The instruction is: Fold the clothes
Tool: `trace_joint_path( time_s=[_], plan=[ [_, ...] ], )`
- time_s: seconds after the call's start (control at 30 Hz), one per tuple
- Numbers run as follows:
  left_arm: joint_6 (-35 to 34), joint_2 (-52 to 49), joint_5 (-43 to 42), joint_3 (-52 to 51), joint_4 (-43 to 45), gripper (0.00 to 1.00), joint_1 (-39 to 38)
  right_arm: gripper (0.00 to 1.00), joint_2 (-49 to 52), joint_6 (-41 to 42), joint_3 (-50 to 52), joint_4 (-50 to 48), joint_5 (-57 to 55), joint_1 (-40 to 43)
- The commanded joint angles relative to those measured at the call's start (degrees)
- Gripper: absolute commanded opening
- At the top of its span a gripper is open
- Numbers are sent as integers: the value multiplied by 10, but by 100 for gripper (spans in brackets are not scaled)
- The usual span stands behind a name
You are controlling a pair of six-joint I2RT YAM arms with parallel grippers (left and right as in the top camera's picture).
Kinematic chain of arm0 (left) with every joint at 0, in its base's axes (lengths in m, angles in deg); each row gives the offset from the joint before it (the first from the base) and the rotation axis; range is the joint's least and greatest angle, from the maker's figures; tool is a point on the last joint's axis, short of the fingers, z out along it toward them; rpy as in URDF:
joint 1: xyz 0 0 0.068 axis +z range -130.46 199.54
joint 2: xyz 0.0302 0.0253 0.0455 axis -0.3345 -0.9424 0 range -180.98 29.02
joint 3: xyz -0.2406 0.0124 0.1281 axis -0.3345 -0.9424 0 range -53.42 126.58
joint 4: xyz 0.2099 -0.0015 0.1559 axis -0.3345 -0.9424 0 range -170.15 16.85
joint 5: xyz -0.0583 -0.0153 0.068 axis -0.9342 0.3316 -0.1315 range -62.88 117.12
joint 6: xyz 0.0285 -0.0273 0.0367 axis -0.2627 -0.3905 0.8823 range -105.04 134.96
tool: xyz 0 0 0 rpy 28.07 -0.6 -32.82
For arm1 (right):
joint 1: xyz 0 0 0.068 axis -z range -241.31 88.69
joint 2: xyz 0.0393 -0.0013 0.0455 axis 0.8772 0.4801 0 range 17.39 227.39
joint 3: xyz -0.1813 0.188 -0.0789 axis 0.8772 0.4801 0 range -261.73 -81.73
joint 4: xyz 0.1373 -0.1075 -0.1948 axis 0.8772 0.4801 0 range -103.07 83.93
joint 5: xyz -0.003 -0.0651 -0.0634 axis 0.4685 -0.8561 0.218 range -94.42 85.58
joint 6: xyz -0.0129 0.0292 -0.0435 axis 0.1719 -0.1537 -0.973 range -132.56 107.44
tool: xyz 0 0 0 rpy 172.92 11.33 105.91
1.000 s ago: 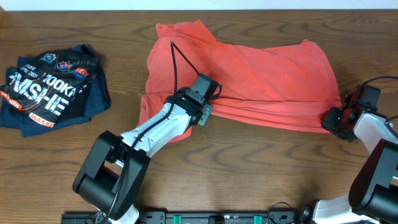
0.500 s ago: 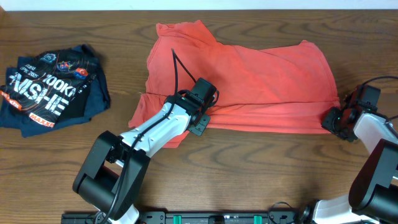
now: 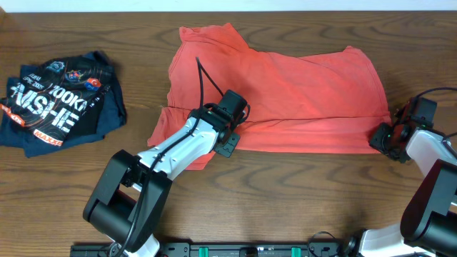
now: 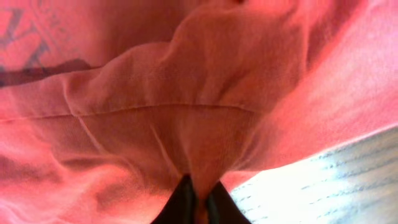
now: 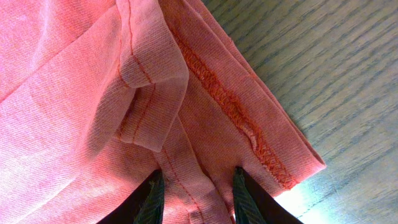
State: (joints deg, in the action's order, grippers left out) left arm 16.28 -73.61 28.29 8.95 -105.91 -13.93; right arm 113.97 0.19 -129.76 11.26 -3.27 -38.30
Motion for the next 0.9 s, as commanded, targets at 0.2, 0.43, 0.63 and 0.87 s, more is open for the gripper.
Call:
trace_joint_path(
  time_s=[0.2,0.43,0.63,0.87],
  plan=[
    [21,17,137,17,60,6,3,35,10,-2,16,3,4,-3],
    [77,20,208,23,158,6,3,35,10,-2,16,3,4,-3],
    [76,20,207,23,244,6,3,35,10,-2,16,3,4,-3],
    [77,14,205,23,307,29,4,35,10,-2,16,3,4,-3]
  ],
)
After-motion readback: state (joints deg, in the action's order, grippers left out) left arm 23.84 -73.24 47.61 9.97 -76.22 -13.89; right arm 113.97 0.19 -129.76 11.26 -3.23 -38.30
